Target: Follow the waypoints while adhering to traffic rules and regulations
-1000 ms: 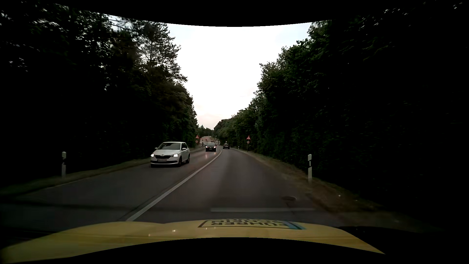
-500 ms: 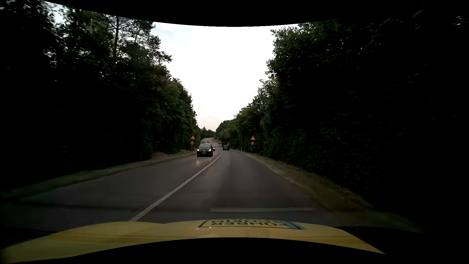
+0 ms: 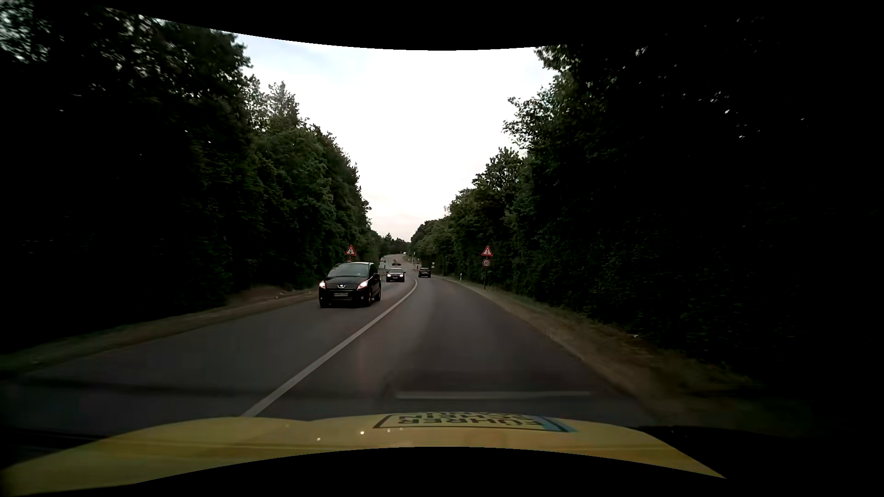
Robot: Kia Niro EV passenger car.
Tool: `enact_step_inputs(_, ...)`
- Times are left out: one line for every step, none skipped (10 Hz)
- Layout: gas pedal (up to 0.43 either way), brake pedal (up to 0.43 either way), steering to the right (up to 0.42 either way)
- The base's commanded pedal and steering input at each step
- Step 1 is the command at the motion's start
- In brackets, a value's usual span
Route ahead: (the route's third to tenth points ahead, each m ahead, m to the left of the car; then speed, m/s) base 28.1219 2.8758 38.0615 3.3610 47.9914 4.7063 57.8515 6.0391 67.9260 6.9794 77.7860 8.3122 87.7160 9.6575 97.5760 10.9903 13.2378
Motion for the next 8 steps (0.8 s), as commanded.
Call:
enact_step_inputs(0.047,0.0,-0.007)
enact_step_inputs(0.047,0.0,-0.008)
enact_step_inputs(0.047,0.0,-0.007)
enact_step_inputs(0.047,0.0,-0.008)
enact_step_inputs(0.047,0.0,-0.008)
enact_step_inputs(0.047,0.0,-0.007)
enact_step_inputs(0.047,0.0,-0.008)
enact_step_inputs(0.047,0.0,-0.007)
